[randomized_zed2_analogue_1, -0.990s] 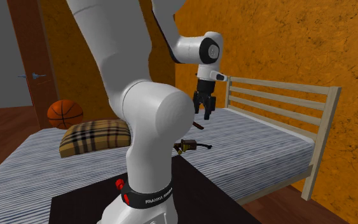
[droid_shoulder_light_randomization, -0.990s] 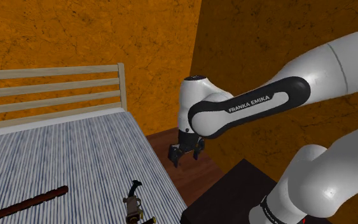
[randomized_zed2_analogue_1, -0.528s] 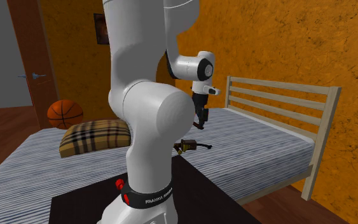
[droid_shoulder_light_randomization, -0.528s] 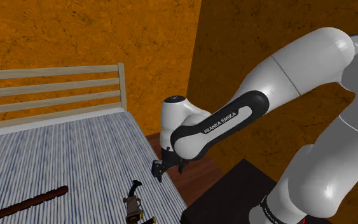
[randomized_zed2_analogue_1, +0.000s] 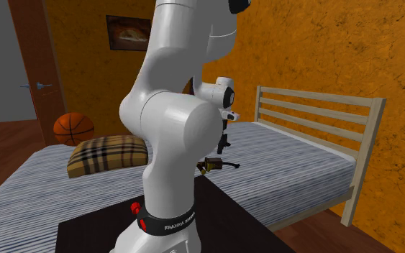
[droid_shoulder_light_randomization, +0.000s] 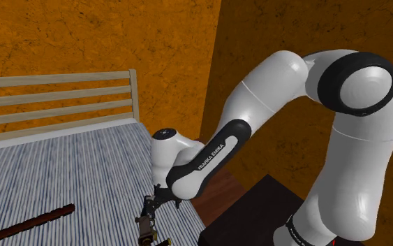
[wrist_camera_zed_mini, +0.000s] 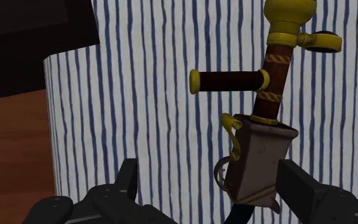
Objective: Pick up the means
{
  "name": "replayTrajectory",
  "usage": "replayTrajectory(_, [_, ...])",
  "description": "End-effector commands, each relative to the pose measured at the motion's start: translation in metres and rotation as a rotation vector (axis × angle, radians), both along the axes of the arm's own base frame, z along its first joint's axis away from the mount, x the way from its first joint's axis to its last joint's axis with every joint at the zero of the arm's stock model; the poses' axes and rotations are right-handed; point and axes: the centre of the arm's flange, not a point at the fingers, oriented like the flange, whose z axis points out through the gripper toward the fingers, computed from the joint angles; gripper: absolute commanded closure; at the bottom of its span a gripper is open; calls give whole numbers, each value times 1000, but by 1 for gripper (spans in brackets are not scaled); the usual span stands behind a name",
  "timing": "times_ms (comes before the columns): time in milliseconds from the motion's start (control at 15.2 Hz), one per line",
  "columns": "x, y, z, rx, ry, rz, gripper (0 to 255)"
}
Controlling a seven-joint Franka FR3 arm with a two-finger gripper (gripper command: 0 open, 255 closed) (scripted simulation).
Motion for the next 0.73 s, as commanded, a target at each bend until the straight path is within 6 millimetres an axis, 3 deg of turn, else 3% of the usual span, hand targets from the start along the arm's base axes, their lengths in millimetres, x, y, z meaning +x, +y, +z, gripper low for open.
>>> replayTrajectory(0, [7,18,-20,0,-2,-5,0])
replayTrajectory(396, [24,68,-73,-2,-6,-17,0])
replayTrajectory(660, [24,68,-94,-2,-6,-17,0])
